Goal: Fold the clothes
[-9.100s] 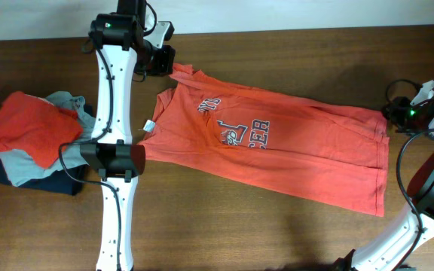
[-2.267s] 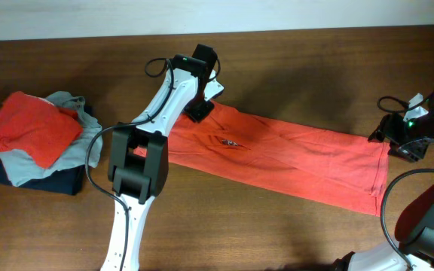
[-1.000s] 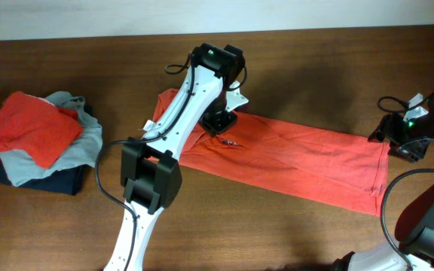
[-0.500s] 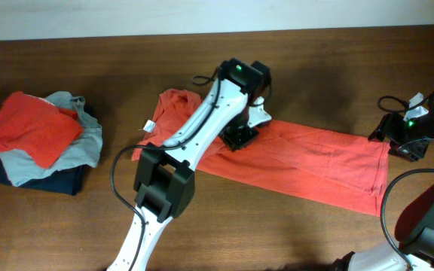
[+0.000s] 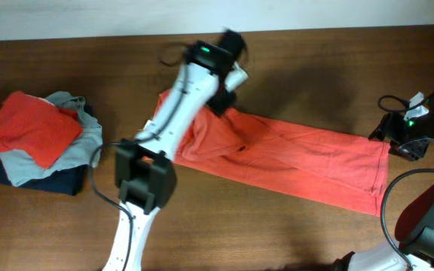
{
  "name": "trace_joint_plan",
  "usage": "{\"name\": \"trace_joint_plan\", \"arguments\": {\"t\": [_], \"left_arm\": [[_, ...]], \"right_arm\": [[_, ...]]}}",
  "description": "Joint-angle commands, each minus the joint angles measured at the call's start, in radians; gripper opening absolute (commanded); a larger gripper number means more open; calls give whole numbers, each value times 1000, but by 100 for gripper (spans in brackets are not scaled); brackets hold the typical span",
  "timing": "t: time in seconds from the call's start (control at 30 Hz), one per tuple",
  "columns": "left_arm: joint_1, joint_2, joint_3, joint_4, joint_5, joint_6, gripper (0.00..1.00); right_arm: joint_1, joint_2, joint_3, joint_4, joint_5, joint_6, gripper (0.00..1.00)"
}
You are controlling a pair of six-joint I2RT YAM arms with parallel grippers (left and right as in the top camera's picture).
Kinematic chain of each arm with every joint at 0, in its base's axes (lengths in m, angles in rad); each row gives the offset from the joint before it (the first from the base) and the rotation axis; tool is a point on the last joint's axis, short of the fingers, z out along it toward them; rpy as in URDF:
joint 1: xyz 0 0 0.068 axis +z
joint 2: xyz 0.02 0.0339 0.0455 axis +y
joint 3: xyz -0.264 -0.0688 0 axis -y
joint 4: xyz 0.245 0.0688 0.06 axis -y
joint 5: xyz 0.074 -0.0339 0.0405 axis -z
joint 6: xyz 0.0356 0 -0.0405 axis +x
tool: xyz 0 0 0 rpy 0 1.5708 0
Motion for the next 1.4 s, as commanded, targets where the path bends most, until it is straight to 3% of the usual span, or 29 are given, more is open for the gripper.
{"name": "trace_joint_plan", "arguments": {"t": [0.0,0.1,0.17,0.37,0.73,0.93,0.97,1.1,1.37], "left_arm": [[84,-2,14,122,-31,-12,48],[114,47,14,163,-31,-11,37],[120,79,14,169,-32,8,35],[105,109,14,208,-43,52,40],[94,172,13,222,-113,76,39],[93,173,15,216,-195,76,11],[93,173,15,214,-196,76,1],[93,173,41,195,-267,66,0],[120,173,180,149,-225,23,0]], "right_arm": [[3,-19,9,-6,-5,-7,64],[3,-19,9,-10,-5,-7,65],[3,-19,9,-9,-5,-7,65],[3,-19,9,-10,-5,-7,65],[3,-19,-14,-8,-6,1,65],[10,-19,-68,13,-10,44,65],[18,-19,-83,25,-10,46,65],[46,-19,-122,55,-9,46,65],[50,-19,-171,148,-5,78,68]]}}
